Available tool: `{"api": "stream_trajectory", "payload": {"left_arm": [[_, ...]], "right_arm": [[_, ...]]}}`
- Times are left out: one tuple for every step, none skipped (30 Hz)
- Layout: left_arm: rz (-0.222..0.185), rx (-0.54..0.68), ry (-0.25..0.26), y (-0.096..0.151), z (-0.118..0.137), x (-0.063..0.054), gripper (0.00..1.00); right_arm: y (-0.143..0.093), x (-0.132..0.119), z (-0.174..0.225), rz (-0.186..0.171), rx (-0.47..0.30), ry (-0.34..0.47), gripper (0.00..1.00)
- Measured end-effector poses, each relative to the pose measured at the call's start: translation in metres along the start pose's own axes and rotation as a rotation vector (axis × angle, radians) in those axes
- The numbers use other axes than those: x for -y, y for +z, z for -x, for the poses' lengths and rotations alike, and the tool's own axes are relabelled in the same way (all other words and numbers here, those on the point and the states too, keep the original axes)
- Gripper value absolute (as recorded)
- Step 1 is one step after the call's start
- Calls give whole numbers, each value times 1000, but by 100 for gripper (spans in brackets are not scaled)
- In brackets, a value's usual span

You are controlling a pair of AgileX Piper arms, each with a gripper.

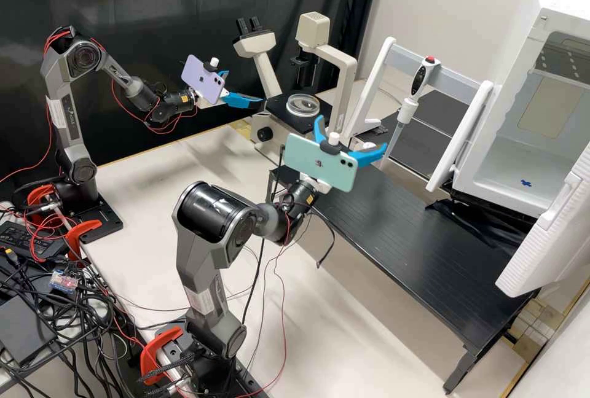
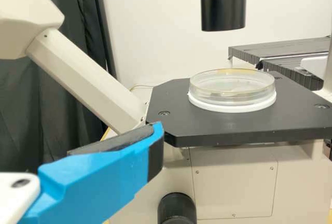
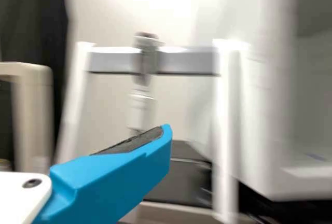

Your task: Move the petri dish to the microscope

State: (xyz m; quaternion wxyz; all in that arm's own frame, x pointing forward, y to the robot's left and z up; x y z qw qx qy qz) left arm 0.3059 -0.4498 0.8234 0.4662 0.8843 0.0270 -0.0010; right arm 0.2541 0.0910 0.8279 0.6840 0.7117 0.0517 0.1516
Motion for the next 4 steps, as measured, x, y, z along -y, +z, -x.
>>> {"api": "stream_trajectory", "payload": {"left_arm": [[0,0,0,0,0,0,100],[0,0,0,0,0,0,100],[0,0,0,0,0,0,100],[0,0,0,0,0,0,100]], "right_arm": [[9,-5,3,4,33,21,100],[14,-9,5,-5,50,35,100],[19,-12,7,-17,71,47,100],[25,-17,9,-26,89,63,100]]}}
